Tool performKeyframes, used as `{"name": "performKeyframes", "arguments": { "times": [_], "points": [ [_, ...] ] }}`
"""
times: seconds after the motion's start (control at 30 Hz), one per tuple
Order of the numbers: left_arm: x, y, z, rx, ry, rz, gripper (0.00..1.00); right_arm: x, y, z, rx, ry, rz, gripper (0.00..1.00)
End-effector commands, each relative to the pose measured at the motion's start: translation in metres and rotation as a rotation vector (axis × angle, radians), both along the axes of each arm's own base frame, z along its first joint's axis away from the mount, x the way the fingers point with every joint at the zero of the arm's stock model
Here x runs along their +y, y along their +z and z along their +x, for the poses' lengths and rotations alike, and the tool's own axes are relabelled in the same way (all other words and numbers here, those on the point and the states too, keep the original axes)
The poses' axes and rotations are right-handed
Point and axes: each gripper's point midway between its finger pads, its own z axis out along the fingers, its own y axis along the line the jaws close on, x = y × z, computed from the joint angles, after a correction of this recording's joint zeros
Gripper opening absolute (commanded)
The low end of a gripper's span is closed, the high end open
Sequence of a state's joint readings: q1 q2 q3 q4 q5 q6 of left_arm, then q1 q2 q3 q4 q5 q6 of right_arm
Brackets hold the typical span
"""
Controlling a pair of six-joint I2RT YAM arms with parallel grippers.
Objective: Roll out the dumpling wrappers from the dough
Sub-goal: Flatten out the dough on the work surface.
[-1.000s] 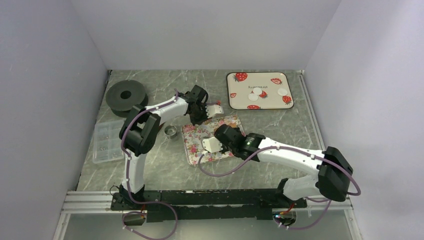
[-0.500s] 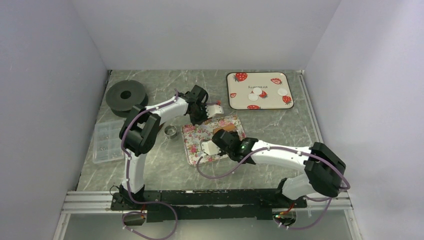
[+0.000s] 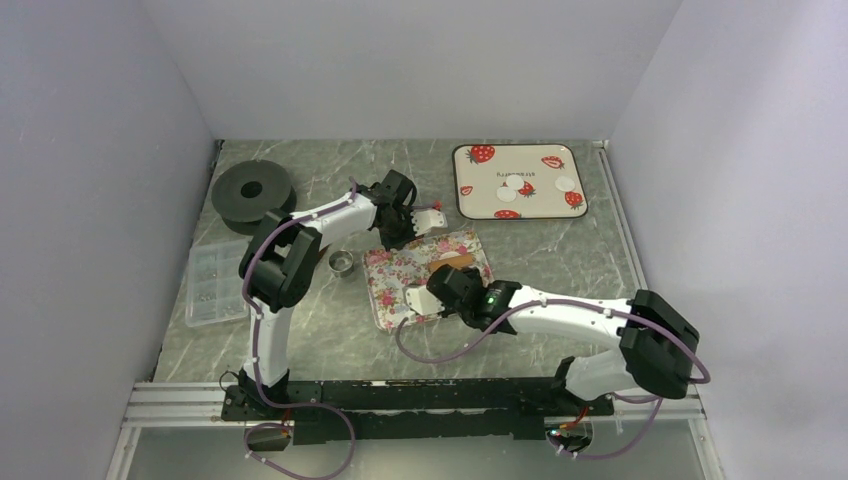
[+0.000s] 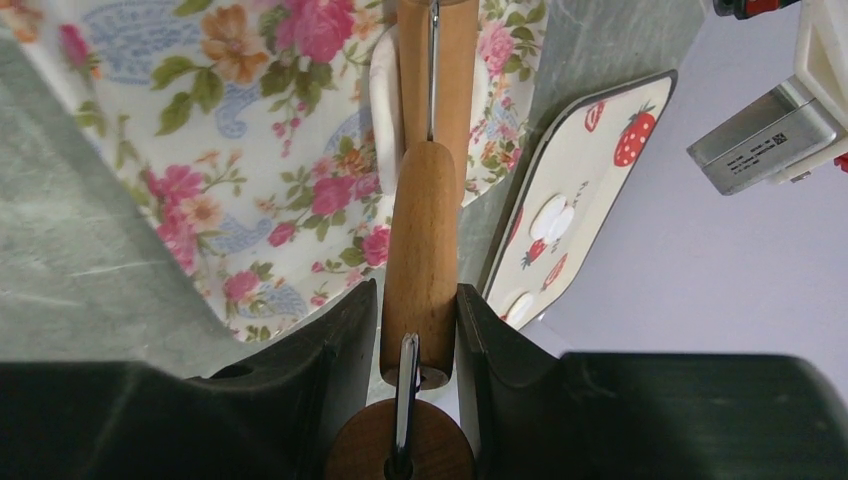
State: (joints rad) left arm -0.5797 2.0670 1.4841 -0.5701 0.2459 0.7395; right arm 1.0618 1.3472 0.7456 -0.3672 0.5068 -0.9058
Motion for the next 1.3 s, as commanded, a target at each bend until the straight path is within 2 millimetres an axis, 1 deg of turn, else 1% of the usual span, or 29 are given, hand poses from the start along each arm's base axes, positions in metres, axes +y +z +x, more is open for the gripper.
{"name": "performKeyframes", "arguments": {
  "times": [0.0, 0.07, 0.13, 0.17, 0.23, 0.33, 0.4, 0.47, 0.5, 0.53, 0.57, 0.63, 0.67, 0.73, 0.8, 0.9, 0.97, 1.0, 1.07, 1.13, 1.27],
  "points": [
    [0.039, -0.079, -0.065, 0.258, -0.046, 0.208, 0.0, -0.014, -0.041, -0.005, 0.163, 0.013, -0.07, 0.0],
    [0.04, -0.078, -0.065, 0.25, -0.045, 0.207, 0.0, -0.012, -0.047, 0.004, 0.165, 0.011, -0.074, 0.0],
    [0.04, -0.077, -0.064, 0.247, -0.046, 0.208, 0.0, -0.015, -0.049, 0.004, 0.172, -0.006, -0.096, 0.0],
    [0.04, -0.078, -0.064, 0.247, -0.046, 0.208, 0.0, -0.016, -0.049, 0.001, 0.177, -0.019, -0.099, 0.0],
    [0.039, -0.077, -0.064, 0.247, -0.046, 0.207, 0.0, -0.018, -0.048, -0.012, 0.185, -0.022, -0.097, 0.0],
    [0.039, -0.078, -0.064, 0.249, -0.047, 0.205, 0.0, -0.022, -0.049, -0.037, 0.213, -0.012, -0.089, 0.0],
    [0.04, -0.078, -0.064, 0.247, -0.048, 0.205, 0.0, -0.024, -0.048, -0.044, 0.226, -0.017, -0.091, 0.0],
    [0.039, -0.079, -0.065, 0.25, -0.049, 0.206, 0.0, -0.023, -0.048, -0.041, 0.218, 0.002, -0.089, 0.0],
    [0.04, -0.079, -0.065, 0.252, -0.049, 0.207, 0.0, -0.021, -0.047, -0.036, 0.21, 0.01, -0.085, 0.0],
    [0.04, -0.079, -0.065, 0.252, -0.049, 0.207, 0.0, -0.019, -0.047, -0.028, 0.204, 0.015, -0.083, 0.0],
    [0.039, -0.078, -0.065, 0.25, -0.049, 0.205, 0.0, -0.018, -0.047, -0.017, 0.199, 0.003, -0.071, 0.0],
    [0.04, -0.078, -0.065, 0.248, -0.048, 0.207, 0.0, -0.016, -0.051, 0.001, 0.194, 0.001, -0.077, 0.0],
    [0.04, -0.078, -0.065, 0.247, -0.048, 0.208, 0.0, -0.016, -0.053, 0.008, 0.188, 0.001, -0.09, 0.0],
    [0.041, -0.077, -0.065, 0.245, -0.047, 0.211, 0.0, -0.015, -0.054, 0.012, 0.19, -0.015, -0.121, 0.0],
    [0.042, -0.076, -0.063, 0.236, -0.046, 0.213, 0.0, -0.013, -0.053, 0.003, 0.202, -0.029, -0.106, 0.0],
    [0.041, -0.077, -0.063, 0.233, -0.049, 0.212, 0.0, -0.017, -0.056, -0.031, 0.225, -0.003, -0.1, 0.0],
    [0.041, -0.079, -0.063, 0.241, -0.049, 0.212, 0.0, -0.025, -0.059, -0.052, 0.255, -0.017, -0.1, 0.0],
    [0.041, -0.079, -0.063, 0.243, -0.049, 0.211, 0.0, -0.029, -0.06, -0.058, 0.262, -0.025, -0.105, 0.0],
    [0.041, -0.079, -0.063, 0.244, -0.049, 0.211, 0.0, -0.034, -0.061, -0.062, 0.264, -0.029, -0.102, 0.0],
    [0.041, -0.079, -0.064, 0.243, -0.05, 0.211, 0.0, -0.035, -0.061, -0.052, 0.24, -0.006, -0.109, 0.0],
    [0.041, -0.078, -0.064, 0.242, -0.046, 0.211, 0.0, -0.029, -0.059, -0.01, 0.196, -0.014, -0.101, 0.0]
  ]
}}
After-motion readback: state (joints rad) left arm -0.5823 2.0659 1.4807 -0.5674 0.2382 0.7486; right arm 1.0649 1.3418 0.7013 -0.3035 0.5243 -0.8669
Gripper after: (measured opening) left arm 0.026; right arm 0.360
